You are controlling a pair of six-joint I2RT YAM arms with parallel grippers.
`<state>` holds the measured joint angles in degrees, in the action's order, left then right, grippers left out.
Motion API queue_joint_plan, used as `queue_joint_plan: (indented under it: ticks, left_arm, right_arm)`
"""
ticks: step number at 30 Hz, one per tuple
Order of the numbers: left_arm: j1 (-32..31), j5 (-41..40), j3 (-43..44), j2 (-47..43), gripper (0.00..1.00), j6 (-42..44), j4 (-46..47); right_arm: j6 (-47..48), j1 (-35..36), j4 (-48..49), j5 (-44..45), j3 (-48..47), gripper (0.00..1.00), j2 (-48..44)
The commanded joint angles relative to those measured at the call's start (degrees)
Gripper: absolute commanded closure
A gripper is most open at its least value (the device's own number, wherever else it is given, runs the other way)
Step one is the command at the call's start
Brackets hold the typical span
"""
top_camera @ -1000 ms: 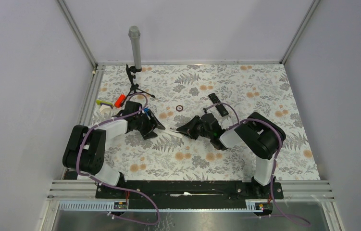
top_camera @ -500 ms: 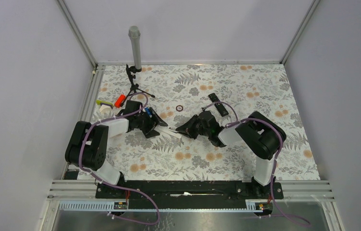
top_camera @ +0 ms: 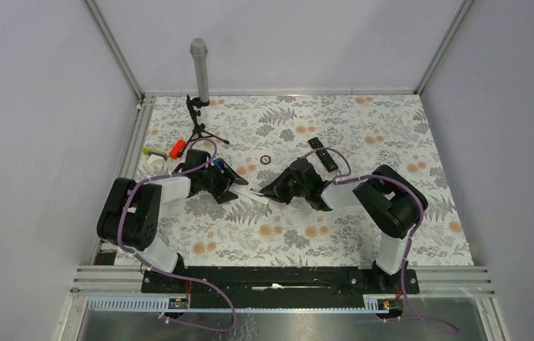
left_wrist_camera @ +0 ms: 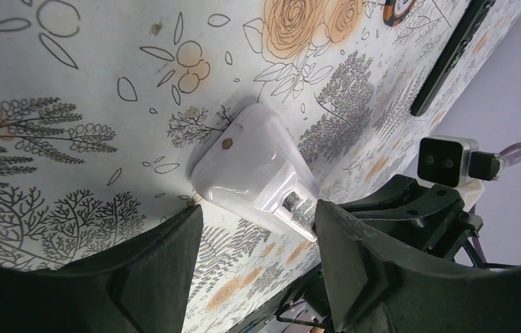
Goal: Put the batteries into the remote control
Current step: Place the battery cover on the remote control.
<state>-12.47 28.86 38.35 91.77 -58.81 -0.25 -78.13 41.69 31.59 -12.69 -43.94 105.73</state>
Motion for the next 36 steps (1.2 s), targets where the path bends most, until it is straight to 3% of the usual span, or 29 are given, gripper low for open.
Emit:
queue_joint_plan:
  ticks: [1,20,29,36]
  left_arm:
    - [-0.01,-4.86,-2.1,2.49,0.34,0.45,-0.99]
    - [-0.01,-6.89,-2.13,1.46,0.35,0.18,-2.13]
    - [-0.01,-7.28,-1.84,1.04,0.35,0.27,-2.72]
    - [-0.01,-7.37,-1.46,0.73,0.34,0.22,-3.2]
  right_arm:
    - [0.99,0.55,-9.5,1.0,-1.46,0.89,-1.18]
    - [1.6,0.53,-11.6,-0.35,-3.95,0.66,-3.06]
    - [1.78,0.55,-13.83,1.58,-3.35,0.49,-5.72]
    - [1.4,0.56,-15.42,1.65,-3.1,0.46,-6.96]
